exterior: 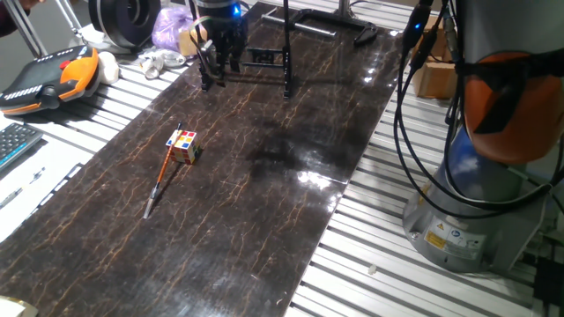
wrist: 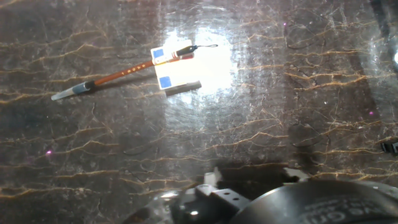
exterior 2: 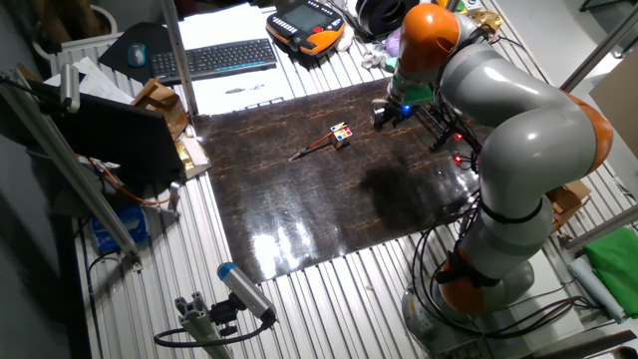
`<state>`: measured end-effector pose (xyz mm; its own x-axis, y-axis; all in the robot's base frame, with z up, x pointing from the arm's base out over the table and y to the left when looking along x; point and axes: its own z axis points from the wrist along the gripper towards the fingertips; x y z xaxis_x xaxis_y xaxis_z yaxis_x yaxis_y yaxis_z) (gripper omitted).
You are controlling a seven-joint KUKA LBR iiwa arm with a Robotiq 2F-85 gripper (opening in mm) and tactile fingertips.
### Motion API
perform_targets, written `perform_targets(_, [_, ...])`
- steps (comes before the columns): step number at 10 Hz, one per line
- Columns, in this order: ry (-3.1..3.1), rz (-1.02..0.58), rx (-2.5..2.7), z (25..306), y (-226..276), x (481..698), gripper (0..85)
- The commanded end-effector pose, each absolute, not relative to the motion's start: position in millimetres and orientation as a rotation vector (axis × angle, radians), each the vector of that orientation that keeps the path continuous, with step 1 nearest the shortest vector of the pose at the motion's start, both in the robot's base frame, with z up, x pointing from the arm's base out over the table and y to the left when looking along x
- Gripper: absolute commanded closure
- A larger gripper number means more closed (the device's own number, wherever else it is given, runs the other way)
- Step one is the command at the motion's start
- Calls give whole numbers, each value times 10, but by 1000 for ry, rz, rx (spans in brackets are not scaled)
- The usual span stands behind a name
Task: Place the brush on the pen rack
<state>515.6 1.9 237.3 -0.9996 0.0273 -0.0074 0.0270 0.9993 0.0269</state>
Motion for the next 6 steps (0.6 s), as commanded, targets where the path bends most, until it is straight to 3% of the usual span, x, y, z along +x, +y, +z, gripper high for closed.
perform_targets(1, [3133,43,42,2369,19,5159,843])
perform_targets(6, [3133,63,57,2352,18,5175,843])
